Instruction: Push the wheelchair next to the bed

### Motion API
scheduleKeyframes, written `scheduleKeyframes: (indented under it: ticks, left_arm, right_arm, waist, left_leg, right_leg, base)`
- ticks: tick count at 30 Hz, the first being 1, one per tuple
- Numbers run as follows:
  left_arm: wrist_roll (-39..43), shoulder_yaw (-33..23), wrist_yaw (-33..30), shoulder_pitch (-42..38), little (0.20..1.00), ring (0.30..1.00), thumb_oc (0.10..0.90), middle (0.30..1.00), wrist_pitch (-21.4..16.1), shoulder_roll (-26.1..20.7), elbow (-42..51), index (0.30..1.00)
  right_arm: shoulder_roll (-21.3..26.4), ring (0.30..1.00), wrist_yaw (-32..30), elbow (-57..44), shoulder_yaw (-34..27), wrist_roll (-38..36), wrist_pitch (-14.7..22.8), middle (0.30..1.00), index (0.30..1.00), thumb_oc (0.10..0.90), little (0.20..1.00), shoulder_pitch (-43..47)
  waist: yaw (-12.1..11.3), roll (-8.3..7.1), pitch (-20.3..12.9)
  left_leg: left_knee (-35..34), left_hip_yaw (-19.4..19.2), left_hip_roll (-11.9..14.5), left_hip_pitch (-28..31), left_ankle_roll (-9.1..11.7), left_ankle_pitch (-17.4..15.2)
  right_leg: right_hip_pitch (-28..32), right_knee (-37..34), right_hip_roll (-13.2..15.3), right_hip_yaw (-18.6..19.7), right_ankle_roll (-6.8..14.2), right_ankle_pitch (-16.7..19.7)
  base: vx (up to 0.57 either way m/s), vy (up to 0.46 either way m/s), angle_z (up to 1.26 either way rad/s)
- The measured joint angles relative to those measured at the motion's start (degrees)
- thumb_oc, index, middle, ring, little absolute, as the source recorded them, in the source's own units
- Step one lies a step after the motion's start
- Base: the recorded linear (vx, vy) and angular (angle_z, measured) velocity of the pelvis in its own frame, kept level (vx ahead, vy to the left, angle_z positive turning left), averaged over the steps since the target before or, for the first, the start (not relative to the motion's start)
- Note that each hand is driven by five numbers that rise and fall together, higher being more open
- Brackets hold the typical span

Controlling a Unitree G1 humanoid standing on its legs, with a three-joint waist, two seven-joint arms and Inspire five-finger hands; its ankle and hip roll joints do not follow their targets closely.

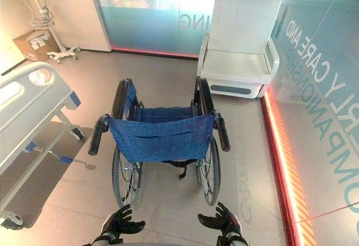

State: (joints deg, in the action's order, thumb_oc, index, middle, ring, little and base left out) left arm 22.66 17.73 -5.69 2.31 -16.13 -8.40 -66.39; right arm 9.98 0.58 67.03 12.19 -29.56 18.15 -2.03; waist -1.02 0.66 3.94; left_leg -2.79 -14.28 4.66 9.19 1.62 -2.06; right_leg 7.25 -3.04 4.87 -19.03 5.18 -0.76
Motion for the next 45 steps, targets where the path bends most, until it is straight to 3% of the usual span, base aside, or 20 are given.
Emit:
scheduleKeyframes:
  ticks: [20, 24, 31, 35, 45]
  left_arm:
    - [2.3, -1.2, 1.1, 0.0, 0.900, 0.900, 0.800, 0.900, 0.5, -1.3, 0.0, 0.900]
    - [7.6, -7.2, 0.3, 0.1, 0.900, 0.900, 0.800, 0.900, 0.5, -2.5, 2.0, 0.900]
    - [14.7, -14.1, -2.5, -0.6, 0.900, 0.900, 0.800, 0.900, -0.2, -11.8, 12.3, 0.900]
    - [17.8, -17.6, -5.3, -1.8, 0.900, 0.900, 0.800, 0.900, -1.9, -15.7, 16.8, 0.900]
    - [18.9, -18.8, -9.5, -7.0, 0.900, 0.900, 0.800, 0.900, -7.1, -20.4, 28.5, 0.900]
  right_arm:
    - [0.5, 0.900, 1.6, -2.1, 0.0, -0.5, -1.5, 0.900, 0.900, 0.800, 0.900, -0.2]
    - [4.0, 0.900, 1.5, -8.7, -1.0, -0.8, -2.8, 0.900, 0.900, 0.800, 0.900, -0.3]
    - [15.5, 0.900, 1.9, -15.1, -11.6, -6.2, -3.1, 0.900, 0.900, 0.800, 0.900, 2.2]
    - [19.8, 0.900, 1.7, -20.6, -14.1, -9.3, -2.9, 0.900, 0.900, 0.800, 0.900, 3.0]
    - [21.4, 0.900, -2.3, -35.8, -14.4, -11.5, -1.9, 0.900, 0.900, 0.800, 0.900, 6.5]
  waist:
    - [0.0, -0.34, -0.1]
    - [0.0, -0.68, -0.1]
    - [0.0, -0.86, -0.2]
    - [0.1, -0.82, -0.1]
    - [0.0, -0.55, 0.0]
  left_leg:
    - [-0.1, 0.1, -0.1, 0.5, 0.0, 0.0]
    - [-0.1, 0.2, -0.1, 1.0, 0.0, 0.0]
    - [-2.4, 1.4, -0.7, 1.6, -0.4, 1.5]
    - [-2.4, 1.5, -0.8, 2.0, -0.4, 1.5]
    - [-2.4, 1.6, -0.8, 2.0, -0.4, 1.5]
  right_leg:
    - [0.5, 0.0, 0.1, -0.1, 0.1, 0.0]
    - [1.2, -0.1, 0.1, -0.2, 0.1, 0.1]
    - [2.3, -1.8, 0.2, -0.4, 0.7, 0.6]
    - [2.4, -2.0, 0.2, -0.3, 0.8, 0.6]
    - [2.4, -2.0, 0.3, -0.2, 0.8, 0.6]
  base:
    - [0.00, 0.000, 0.00]
    - [0.00, 0.000, 0.00]
    - [0.00, 0.014, 0.10]
    - [0.00, 0.002, 0.01]
    - [0.00, 0.000, 0.00]
